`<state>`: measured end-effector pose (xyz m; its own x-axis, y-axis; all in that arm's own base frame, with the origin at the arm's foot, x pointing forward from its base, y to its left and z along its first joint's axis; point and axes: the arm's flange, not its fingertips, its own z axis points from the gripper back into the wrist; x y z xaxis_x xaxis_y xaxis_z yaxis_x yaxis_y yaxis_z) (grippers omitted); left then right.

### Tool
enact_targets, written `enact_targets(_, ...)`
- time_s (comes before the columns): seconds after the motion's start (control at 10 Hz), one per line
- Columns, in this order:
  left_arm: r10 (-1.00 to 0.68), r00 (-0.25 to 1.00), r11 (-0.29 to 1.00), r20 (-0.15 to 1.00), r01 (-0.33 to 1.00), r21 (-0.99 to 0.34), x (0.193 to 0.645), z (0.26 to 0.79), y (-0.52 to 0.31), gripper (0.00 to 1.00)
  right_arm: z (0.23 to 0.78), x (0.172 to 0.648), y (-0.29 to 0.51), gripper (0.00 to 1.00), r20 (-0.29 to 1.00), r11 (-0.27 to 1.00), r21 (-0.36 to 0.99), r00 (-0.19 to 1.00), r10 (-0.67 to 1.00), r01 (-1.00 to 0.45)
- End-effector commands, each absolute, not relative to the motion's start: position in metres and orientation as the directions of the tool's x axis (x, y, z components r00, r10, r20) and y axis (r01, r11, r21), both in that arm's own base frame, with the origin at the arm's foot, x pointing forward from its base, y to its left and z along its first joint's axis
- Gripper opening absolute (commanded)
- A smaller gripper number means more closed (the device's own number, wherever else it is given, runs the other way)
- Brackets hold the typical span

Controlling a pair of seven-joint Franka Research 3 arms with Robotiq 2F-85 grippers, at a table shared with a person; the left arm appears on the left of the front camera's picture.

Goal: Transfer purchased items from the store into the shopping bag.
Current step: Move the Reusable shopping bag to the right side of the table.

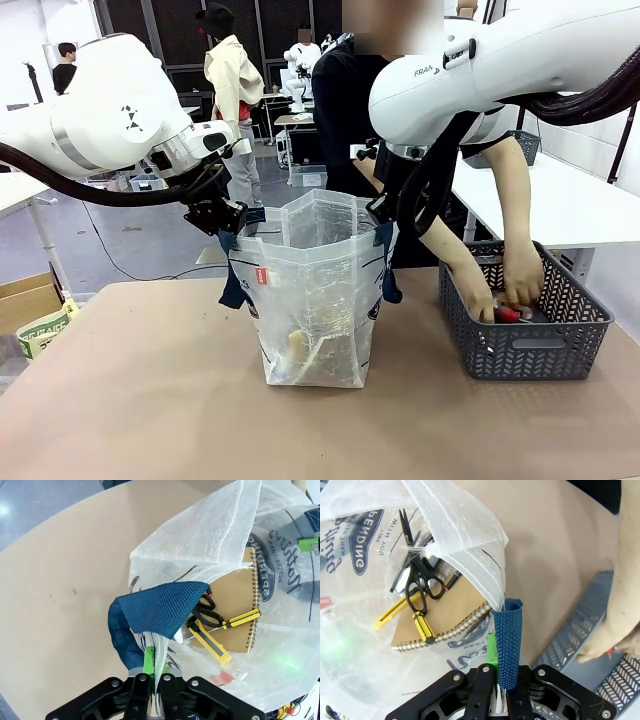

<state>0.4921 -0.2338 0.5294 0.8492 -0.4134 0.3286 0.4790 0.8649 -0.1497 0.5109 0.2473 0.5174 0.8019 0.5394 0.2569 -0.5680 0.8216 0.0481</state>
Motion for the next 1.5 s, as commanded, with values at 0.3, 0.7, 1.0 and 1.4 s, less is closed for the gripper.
enact_targets(0.3,-0.417,0.847,0.864,0.329,0.482,-0.145,0.492,0.5298,-0.2337,0.0,0.5174,0.5113,0.247,0.0,0.259,0.822,0.047,0.802,0.539,-0.568)
enact_targets(0.7,-0.417,0.847,0.864,0.329,0.482,-0.145,0.492,0.5298,-0.2337,0.0,0.5174,0.5113,0.247,0.0,0.259,0.822,0.047,0.802,0.539,-0.568)
enact_targets(1.0,-0.417,0.847,0.864,0.329,0.482,-0.145,0.492,0.5298,-0.2337,0.0,0.5174,0.5113,0.247,0.0,0.259,0.822,0.047,0.802,0.539,-0.568)
enact_targets(1.4,-0.417,0.847,0.864,0.329,0.482,-0.145,0.492,0.5298,-0.2337,0.0,0.5174,0.5113,0.247,0.0,0.259,0.822,0.047,0.802,0.539,-0.568)
